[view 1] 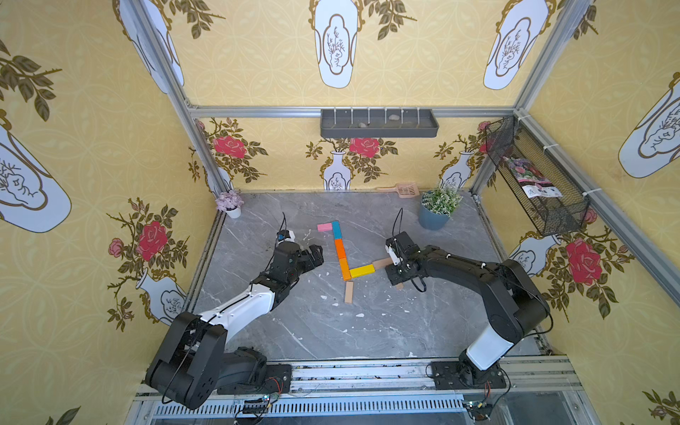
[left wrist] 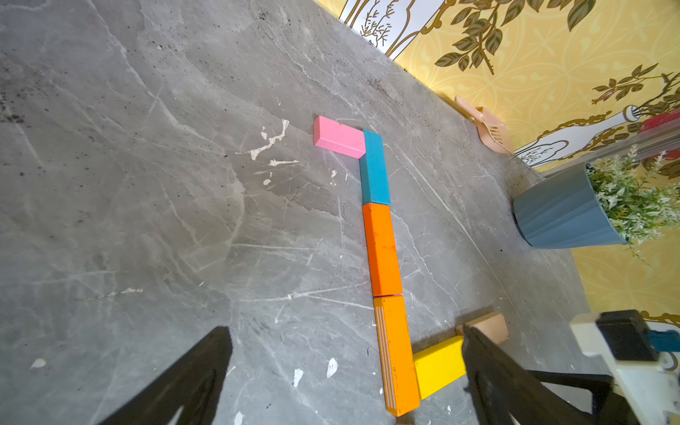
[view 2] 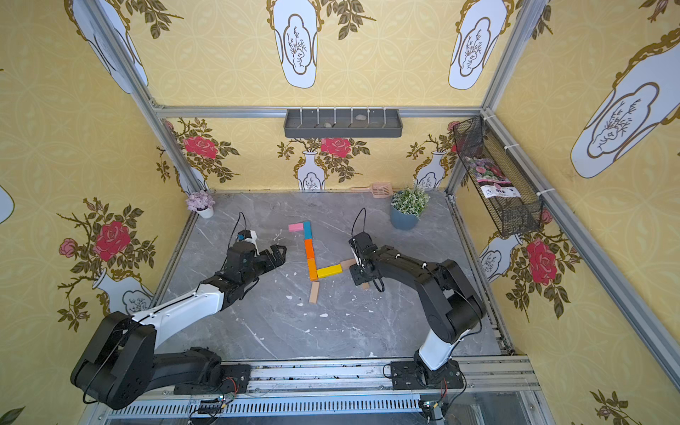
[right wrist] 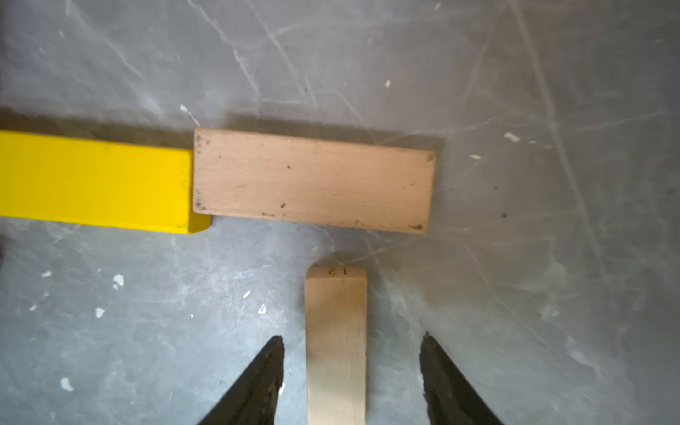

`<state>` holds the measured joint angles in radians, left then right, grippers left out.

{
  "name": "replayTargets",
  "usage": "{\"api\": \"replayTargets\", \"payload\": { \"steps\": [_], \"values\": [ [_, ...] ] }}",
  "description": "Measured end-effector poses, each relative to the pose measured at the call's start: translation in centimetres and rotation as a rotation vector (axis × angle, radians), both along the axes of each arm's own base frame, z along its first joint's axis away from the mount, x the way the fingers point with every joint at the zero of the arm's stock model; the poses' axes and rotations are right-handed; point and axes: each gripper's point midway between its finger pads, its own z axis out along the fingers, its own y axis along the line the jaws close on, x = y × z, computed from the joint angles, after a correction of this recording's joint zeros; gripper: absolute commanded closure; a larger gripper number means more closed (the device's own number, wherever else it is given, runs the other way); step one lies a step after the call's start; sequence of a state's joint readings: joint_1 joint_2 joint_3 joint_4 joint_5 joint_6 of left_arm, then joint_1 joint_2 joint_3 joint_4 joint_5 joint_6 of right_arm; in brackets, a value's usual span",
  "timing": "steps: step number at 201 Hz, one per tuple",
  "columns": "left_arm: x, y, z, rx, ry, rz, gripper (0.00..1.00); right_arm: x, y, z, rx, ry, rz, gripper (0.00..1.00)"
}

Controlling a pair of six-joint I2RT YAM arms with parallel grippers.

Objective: Assemble a giraffe with building blocks
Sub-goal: Assemble the building block at the center of the board.

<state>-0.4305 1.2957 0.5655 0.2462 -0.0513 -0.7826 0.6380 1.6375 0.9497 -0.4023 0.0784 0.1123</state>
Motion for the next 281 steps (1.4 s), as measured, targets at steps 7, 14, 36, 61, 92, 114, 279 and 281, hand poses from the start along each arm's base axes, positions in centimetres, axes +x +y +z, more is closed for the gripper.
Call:
{"api": "replayTargets", "payload": {
  "steps": [7, 14, 36, 61, 92, 114, 279, 281],
  "values": [
    [0.0, 0.0, 0.1, -0.002, -0.003, 0.000, 0.01, 0.0, 0.0, 0.9, 0.015, -0.024, -0.012, 0.37],
    [0.1, 0.0, 0.1, -0.002, -0.004, 0.000, 0.01, -0.1, 0.1, 1.9, 0.033, -0.043, -0.024, 0.37],
    [0.1, -0.1, 0.1, -0.004, -0.005, -0.002, 0.01, -0.9, 0.4, 4.1, 0.137, -0.069, -0.076, 0.37],
    [0.1, -0.1, 0.1, -0.004, -0.005, -0.003, 0.01, -4.0, 1.4, 3.8, 0.304, 0.027, -0.117, 0.38],
    [0.1, -0.1, 0.0, -0.003, -0.001, -0.004, 0.01, -7.9, 2.9, 2.3, 0.444, 0.174, -0.130, 0.38],
    [0.0, -0.2, -0.1, -0.003, 0.002, -0.006, 0.01, -9.7, 3.6, 1.2, 0.492, 0.253, -0.137, 0.38],
    [0.0, -0.1, 0.3, -0.005, -0.010, -0.007, 0.01, -5.5, 1.8, -1.3, 0.482, 0.245, -0.290, 0.38],
    [0.0, -0.1, 0.3, -0.005, -0.010, -0.007, 0.01, -5.5, 1.8, -1.3, 0.482, 0.245, -0.291, 0.38]
  ]
}}
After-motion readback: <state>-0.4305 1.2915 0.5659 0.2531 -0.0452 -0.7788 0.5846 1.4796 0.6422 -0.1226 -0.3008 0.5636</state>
